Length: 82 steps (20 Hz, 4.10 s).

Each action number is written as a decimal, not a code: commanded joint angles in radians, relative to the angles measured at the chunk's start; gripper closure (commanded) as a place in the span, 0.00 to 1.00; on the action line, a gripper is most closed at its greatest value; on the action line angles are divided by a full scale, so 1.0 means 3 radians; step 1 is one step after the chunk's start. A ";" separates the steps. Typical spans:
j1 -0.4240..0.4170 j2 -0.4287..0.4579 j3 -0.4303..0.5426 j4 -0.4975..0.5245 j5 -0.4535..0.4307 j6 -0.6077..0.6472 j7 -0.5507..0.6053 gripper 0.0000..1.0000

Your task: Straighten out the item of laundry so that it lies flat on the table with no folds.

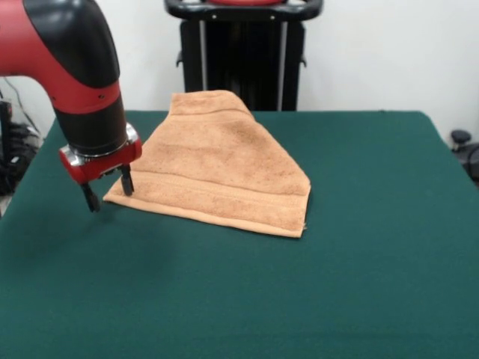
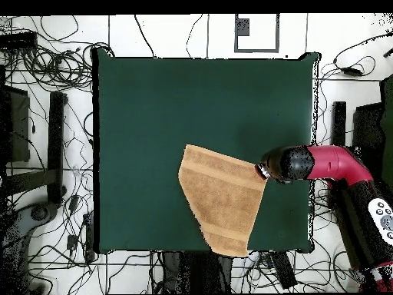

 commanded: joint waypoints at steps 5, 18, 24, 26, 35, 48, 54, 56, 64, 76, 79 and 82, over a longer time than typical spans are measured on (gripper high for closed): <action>0.0089 0.0303 -0.0060 -0.0117 -0.0065 0.0096 -0.0701 0.00; 0.0093 0.0306 -0.0061 -0.0090 -0.0079 0.0101 -0.0726 0.00; 0.0102 0.0308 -0.0073 -0.0103 -0.0091 0.0100 -0.0712 0.00; 0.0099 0.0310 -0.0074 -0.0099 -0.0101 0.0091 -0.0722 0.00; 0.0084 0.0338 -0.0069 -0.0086 -0.0064 0.0066 -0.0667 1.00; 0.0132 0.0308 -0.0112 -0.0093 -0.0054 0.0044 -0.0505 1.00; 0.0158 0.0283 -0.0123 -0.0117 -0.0063 0.0059 -0.0480 1.00; 0.0156 0.0266 -0.0121 -0.0121 -0.0066 0.0075 -0.0506 1.00; 0.0184 0.0348 -0.0071 -0.0348 -0.0068 0.0174 -0.0694 1.00; 0.0152 0.0498 0.0068 -0.0642 -0.0139 0.0204 -0.1151 1.00; 0.0157 0.0557 0.0129 -0.0790 -0.0142 0.0297 -0.1354 1.00; 0.0175 0.0627 0.0192 -0.0961 -0.0147 0.0399 -0.1529 1.00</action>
